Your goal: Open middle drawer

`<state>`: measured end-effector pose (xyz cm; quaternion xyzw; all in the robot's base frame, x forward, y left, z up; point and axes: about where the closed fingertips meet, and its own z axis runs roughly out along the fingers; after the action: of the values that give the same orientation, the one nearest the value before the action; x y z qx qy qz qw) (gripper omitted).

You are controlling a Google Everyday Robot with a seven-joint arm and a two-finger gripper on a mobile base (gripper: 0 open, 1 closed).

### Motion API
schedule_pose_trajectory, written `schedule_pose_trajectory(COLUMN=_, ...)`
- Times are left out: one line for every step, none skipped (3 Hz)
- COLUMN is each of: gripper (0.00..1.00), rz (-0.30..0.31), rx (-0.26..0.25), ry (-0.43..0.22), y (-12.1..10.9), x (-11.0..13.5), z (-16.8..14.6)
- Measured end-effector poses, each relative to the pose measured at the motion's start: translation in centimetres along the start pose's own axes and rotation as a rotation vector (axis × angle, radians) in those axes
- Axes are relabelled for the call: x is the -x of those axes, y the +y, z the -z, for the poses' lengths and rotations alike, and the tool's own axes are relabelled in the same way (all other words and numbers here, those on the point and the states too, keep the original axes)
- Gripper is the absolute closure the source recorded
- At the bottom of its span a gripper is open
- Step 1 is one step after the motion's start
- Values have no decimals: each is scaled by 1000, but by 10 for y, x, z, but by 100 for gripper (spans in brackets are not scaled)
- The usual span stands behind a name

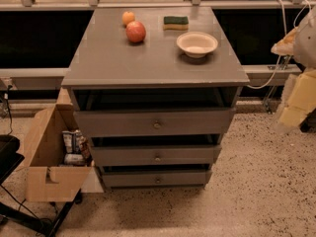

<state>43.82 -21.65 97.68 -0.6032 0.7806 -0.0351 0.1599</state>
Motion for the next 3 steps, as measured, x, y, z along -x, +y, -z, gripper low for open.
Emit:
schedule_pose_trajectory(gripper=0, rz=0, rx=0, ry=0, y=0, x=0, z=0)
schedule_pose_trajectory(gripper=0, rz=14, rx=-34, ry=2, y=7, x=5, z=-3)
schedule_pose_trajectory(gripper=0, rz=39, rx=-58, ry=-15, y=25, x=8, z=-42)
